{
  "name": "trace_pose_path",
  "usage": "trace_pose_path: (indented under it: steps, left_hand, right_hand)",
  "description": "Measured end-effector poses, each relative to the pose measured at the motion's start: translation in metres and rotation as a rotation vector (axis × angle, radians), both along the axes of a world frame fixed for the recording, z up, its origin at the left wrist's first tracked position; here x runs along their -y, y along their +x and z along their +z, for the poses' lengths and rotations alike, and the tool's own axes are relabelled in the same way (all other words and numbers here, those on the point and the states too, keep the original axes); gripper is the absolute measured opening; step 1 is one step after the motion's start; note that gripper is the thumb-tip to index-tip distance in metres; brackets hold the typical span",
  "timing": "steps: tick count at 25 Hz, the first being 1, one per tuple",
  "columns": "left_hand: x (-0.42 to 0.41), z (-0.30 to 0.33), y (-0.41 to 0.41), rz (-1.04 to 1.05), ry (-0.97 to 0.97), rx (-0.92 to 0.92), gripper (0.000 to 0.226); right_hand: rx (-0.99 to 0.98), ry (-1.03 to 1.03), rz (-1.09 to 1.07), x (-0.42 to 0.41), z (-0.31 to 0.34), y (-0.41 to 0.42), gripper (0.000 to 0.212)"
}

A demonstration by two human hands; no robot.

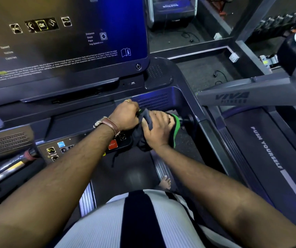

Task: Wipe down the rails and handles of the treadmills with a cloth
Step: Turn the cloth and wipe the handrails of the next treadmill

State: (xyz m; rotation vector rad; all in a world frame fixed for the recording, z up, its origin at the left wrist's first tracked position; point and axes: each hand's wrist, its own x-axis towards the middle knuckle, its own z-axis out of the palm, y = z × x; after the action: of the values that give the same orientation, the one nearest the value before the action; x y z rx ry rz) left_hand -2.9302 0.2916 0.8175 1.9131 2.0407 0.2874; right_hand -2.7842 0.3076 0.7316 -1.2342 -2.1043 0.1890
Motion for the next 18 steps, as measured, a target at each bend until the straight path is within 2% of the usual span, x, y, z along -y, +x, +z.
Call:
trace_pose_path:
  steps: [2,4,6,10,12,14,17,18]
  left_hand:
    - [-0.001,-0.002,-0.001,-0.032,-0.006,-0.008,0.019]
    - [-0.001,-0.005,-0.001,-0.073,0.007,-0.039,0.019]
    - [0.001,-0.007,-0.001,-0.114,0.02,-0.06,0.02]
    - [0.002,-0.003,-0.002,-0.133,-0.005,-0.072,0.017]
    - [0.002,0.0,0.0,-0.136,-0.003,-0.062,0.011]
    - [0.006,0.003,0.001,-0.107,0.02,-0.017,0.006]
    - [0.008,0.003,0.0,-0.119,0.03,-0.022,0.012]
    - [0.008,0.003,-0.001,-0.141,0.021,-0.042,0.015]
  right_hand:
    - [0.183,0.119,0.178,-0.024,-0.007,0.042,0.042]
    - [0.253,0.147,0.239,-0.047,-0.01,0.082,0.046]
    - [0.126,0.088,0.172,-0.051,-0.014,0.095,0.041]
    - [-0.364,-0.222,-0.377,-0.005,-0.005,0.008,0.03]
    - [-0.401,-0.302,-0.372,0.019,0.004,-0.026,0.035]
    - [-0.267,-0.241,-0.223,0.032,-0.003,-0.02,0.043]
    - [0.114,0.06,0.103,0.007,-0.01,0.035,0.053]
    - [0.199,0.099,0.191,-0.008,-0.008,0.055,0.06]
